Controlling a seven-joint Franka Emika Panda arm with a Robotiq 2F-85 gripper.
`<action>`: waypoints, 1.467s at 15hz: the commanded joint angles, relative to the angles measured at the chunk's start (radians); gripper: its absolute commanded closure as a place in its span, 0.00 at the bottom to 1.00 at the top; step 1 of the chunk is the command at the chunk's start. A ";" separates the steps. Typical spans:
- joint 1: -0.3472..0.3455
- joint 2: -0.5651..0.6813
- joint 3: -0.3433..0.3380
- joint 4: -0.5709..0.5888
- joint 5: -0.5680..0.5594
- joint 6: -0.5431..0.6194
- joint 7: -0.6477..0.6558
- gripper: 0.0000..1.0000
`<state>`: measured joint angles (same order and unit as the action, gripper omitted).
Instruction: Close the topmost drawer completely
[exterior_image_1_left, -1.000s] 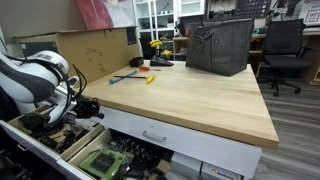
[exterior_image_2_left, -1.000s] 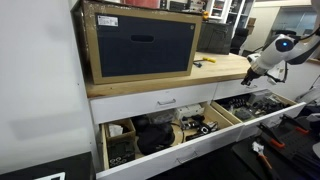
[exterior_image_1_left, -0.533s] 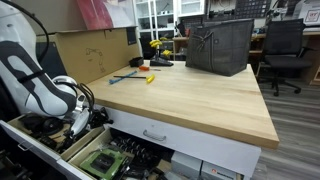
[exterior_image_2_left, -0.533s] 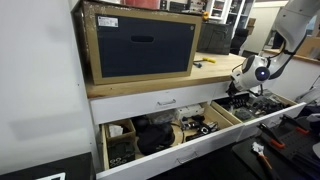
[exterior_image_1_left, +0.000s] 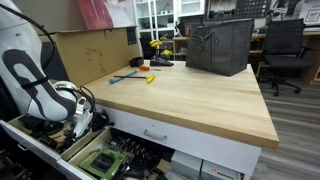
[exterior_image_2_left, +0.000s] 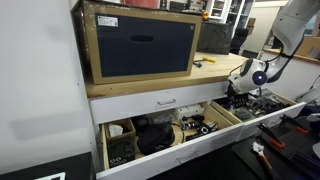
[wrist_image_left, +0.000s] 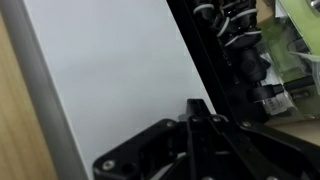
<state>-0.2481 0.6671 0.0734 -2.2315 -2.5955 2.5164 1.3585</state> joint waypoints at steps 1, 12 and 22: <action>-0.050 -0.003 0.023 0.073 -0.017 0.053 -0.021 1.00; 0.097 -0.311 -0.448 -0.199 0.611 0.733 -0.608 1.00; 0.534 -0.187 -0.851 -0.400 1.080 0.745 -0.683 1.00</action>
<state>0.2310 0.4442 -0.7533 -2.5826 -1.6540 3.2612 0.7281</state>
